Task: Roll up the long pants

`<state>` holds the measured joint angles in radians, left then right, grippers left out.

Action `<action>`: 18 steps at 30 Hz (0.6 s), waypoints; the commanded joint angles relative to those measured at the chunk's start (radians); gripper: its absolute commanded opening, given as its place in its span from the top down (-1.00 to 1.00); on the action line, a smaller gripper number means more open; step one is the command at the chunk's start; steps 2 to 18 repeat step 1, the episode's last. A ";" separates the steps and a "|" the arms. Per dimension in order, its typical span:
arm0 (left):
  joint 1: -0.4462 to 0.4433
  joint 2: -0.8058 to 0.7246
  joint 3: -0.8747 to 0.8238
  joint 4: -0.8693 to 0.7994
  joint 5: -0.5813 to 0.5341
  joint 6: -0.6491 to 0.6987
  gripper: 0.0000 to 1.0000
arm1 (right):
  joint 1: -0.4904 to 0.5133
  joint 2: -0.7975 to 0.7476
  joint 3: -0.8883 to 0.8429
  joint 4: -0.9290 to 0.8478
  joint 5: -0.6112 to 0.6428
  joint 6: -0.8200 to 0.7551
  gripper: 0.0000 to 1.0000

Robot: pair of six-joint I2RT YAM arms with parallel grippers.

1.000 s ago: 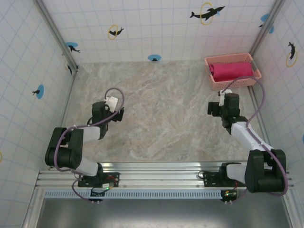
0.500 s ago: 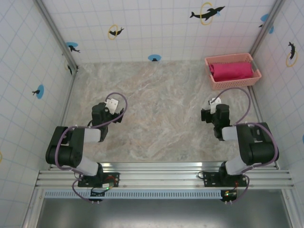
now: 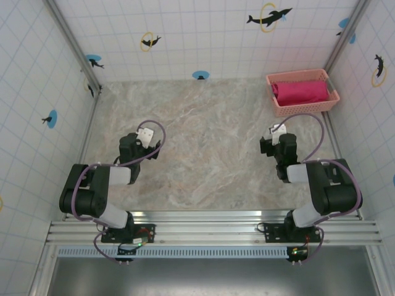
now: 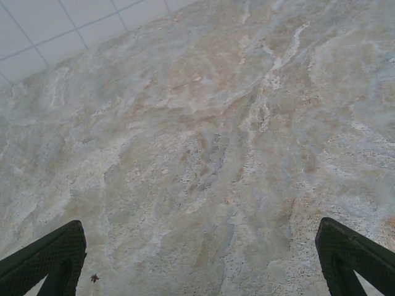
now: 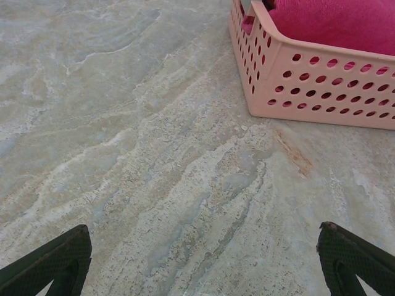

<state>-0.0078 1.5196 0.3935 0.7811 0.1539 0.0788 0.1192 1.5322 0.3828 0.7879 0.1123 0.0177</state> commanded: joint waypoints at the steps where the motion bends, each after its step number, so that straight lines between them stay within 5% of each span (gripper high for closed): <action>1: -0.006 -0.004 0.010 0.040 -0.004 0.011 -0.95 | 0.001 -0.012 0.022 0.038 0.015 -0.005 -0.94; 18: -0.006 -0.004 0.010 0.040 -0.004 0.011 -0.95 | 0.001 -0.012 0.022 0.038 0.015 -0.005 -0.94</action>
